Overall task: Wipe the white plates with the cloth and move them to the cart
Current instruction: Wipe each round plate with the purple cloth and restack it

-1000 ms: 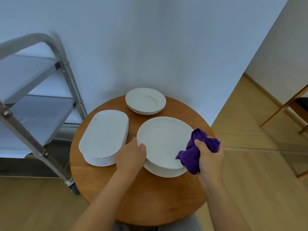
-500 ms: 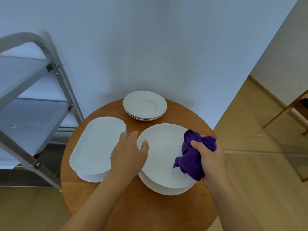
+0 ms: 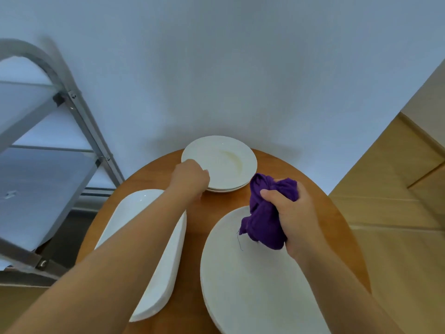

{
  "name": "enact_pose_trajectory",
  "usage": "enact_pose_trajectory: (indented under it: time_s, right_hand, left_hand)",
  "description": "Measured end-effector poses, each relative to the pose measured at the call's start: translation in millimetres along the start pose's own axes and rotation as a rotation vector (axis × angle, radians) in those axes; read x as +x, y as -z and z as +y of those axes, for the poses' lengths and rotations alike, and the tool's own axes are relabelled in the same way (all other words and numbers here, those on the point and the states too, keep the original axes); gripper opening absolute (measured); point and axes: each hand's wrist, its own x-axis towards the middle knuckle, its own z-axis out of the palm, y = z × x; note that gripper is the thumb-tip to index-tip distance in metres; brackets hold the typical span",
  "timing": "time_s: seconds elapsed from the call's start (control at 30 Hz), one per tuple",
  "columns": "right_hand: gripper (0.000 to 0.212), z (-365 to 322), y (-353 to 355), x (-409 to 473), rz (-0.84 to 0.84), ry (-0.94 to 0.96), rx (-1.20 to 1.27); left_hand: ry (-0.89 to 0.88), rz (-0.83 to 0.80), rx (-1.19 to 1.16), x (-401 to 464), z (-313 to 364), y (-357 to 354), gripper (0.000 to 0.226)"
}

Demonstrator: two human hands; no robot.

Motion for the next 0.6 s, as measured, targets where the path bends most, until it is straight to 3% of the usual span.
enact_pose_trajectory:
  time_s: [0.13,0.23,0.37,0.43,0.6]
  right_hand:
    - [0.034,2,0,15,-0.022,-0.014,-0.010]
    - [0.033,5,1,19,-0.047,-0.023,-0.003]
    - [0.030,8,4,21,-0.046,-0.024,0.002]
    - [0.030,8,5,20,-0.036,-0.032,0.004]
    - [0.032,8,6,16,-0.031,-0.051,0.025]
  left_hand:
    - [0.058,-0.012,0.126,28,-13,-5,0.028]
    - [0.154,-0.064,0.050,38,-17,-4,0.025]
    - [0.328,-0.176,-0.341,44,-16,-2,0.016]
    - [0.367,-0.150,-0.534,44,-17,-2,0.008]
    - [0.342,-0.043,-0.931,42,-20,2,0.022]
